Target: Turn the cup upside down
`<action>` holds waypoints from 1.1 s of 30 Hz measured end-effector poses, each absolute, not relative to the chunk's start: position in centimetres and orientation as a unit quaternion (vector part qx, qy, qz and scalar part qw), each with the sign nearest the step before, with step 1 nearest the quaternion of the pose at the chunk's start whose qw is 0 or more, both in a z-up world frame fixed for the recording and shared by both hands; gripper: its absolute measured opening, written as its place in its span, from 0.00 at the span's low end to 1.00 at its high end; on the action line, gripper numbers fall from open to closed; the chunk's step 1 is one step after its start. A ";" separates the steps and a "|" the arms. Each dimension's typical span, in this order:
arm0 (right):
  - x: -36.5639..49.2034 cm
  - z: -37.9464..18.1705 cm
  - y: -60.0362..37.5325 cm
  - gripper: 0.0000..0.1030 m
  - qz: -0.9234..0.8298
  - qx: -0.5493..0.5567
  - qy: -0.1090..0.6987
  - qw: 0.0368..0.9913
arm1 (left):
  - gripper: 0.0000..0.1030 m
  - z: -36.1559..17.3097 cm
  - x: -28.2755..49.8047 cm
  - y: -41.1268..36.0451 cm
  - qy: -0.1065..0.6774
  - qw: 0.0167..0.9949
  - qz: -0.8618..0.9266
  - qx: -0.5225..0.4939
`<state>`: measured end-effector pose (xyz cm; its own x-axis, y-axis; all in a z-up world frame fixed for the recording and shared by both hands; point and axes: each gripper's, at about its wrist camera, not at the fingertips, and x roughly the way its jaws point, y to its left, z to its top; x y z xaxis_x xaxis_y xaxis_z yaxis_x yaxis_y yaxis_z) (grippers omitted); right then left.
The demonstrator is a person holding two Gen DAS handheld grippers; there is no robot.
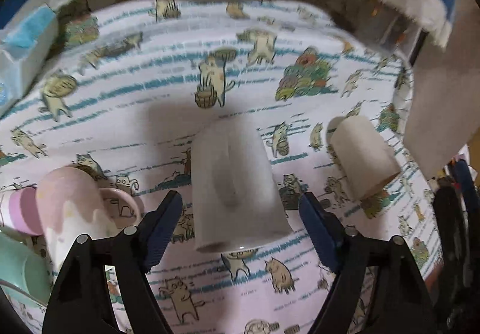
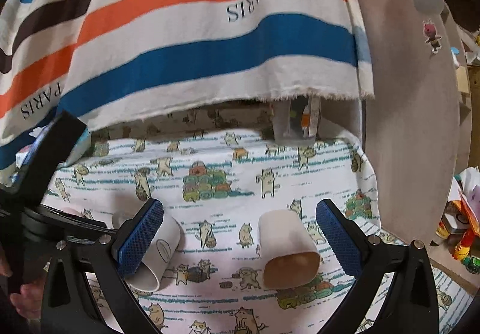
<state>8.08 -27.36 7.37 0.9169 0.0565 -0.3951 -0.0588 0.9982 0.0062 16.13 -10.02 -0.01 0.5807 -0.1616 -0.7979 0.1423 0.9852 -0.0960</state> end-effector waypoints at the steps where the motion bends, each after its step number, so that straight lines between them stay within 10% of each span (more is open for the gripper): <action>1: 8.2 7.2 -27.4 1.00 0.025 -0.002 0.205 0.978 | 0.77 -0.5 16.6 -10.1 0.456 0.886 -0.084 -0.011; 33: 10.7 5.1 -29.7 1.00 0.023 0.077 0.299 0.951 | 0.74 -1.2 7.1 -8.4 0.408 0.911 -0.050 -0.028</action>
<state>10.67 -29.69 5.14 0.8203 0.0893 -0.5649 0.0028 0.9871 0.1601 7.08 -8.36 -1.19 0.6616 -0.1136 -0.7412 0.0678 0.9935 -0.0917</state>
